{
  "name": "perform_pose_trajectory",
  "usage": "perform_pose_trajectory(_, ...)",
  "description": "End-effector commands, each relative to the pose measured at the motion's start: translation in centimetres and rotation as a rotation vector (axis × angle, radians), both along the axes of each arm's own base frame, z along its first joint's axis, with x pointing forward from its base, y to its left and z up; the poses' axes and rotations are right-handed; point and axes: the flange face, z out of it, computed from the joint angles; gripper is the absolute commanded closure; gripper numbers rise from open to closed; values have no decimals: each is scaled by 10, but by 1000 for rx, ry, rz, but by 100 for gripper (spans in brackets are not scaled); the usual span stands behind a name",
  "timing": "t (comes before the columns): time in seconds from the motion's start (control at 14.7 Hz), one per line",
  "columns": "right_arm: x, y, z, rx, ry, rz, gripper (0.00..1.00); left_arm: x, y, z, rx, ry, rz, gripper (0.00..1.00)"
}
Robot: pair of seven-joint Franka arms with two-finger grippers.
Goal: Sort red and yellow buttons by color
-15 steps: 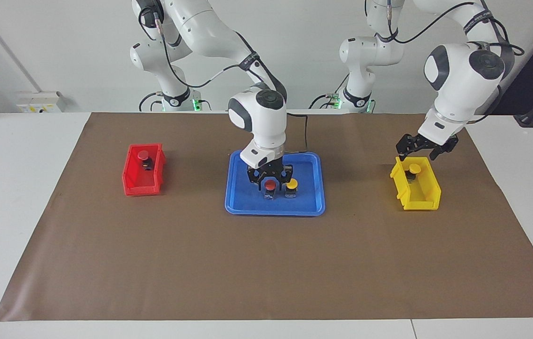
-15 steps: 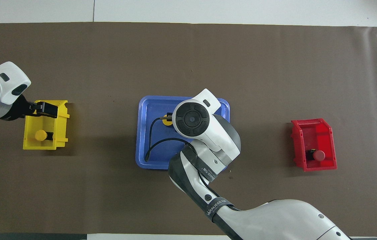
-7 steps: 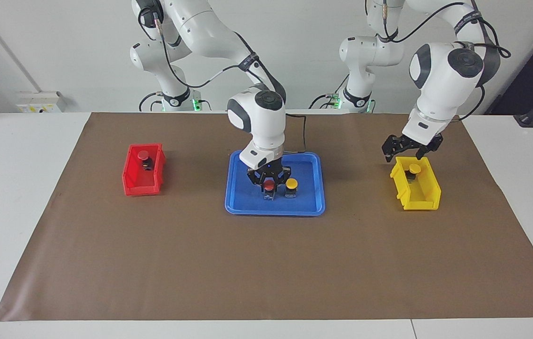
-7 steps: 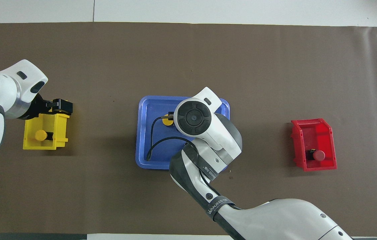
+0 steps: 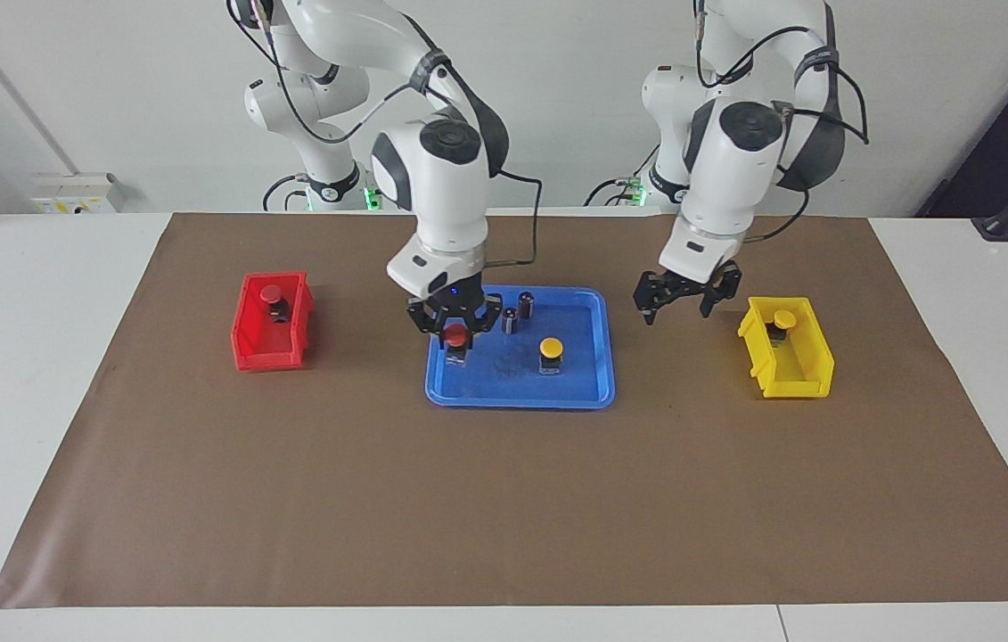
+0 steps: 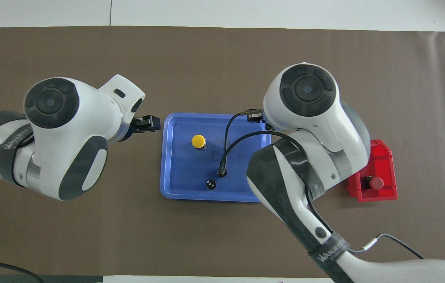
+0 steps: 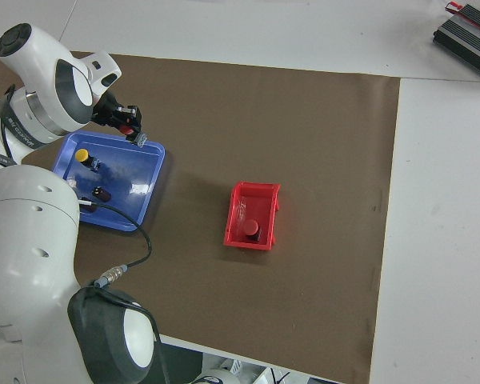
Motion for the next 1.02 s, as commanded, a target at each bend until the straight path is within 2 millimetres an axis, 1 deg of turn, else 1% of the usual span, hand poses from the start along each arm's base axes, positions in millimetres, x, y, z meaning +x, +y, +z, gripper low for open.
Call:
perform_pose_trajectory(0.0, -23, -72, 6, -15, 58, 40, 78, 6, -52, -22, -31, -2, 5, 0)
perform_pose_trajectory(0.07, -31, -107, 6, -16, 69, 72, 78, 0, -73, -39, -40, 1, 7, 0)
perform_pose_trajectory(0.14, -37, -139, 5, 11, 75, 96, 78, -3, -87, -51, -49, -10, 19, 0)
perform_pose_trajectory(0.2, -43, -166, 3, 46, 83, 108, 78, -6, -96, -63, -48, -7, 19, 0)
perform_pose_trajectory(0.34, -46, -217, -6, 65, 86, 114, 78, -19, -124, -99, -34, 7, 16, 0)
perform_pose_trajectory(0.41, -52, -231, -13, 70, 85, 124, 78, -20, -125, -104, -31, 9, 18, 0)
perform_pose_trajectory(0.48, -58, -240, -20, 72, 77, 125, 78, -21, -125, -106, -28, 12, 17, 3)
perform_pose_trajectory(0.54, -64, -250, -31, 74, 68, 121, 78, -22, -125, -107, -25, 17, 21, 9)
perform_pose_trajectory(0.61, -66, -258, -42, 71, 51, 132, 78, -21, -125, -107, -25, 17, 25, 24)
perform_pose_trajectory(0.68, -66, -260, -50, 68, 38, 152, 78, -21, -124, -105, -28, 17, 35, 48)
perform_pose_trajectory(0.75, -67, -262, -56, 67, 31, 160, 78, -20, -124, -105, -29, 18, 39, 66)
perform_pose_trajectory(0.81, -68, -266, -62, 67, 32, 151, 78, -18, -121, -106, -28, 19, 43, 78)
perform_pose_trajectory(0.88, -69, -268, -66, 67, 32, 148, 78, -16, -119, -106, -29, 18, 46, 89)
perform_pose_trajectory(0.95, -69, -268, -72, 66, 26, 151, 78, -14, -116, -105, -28, 17, 54, 96)
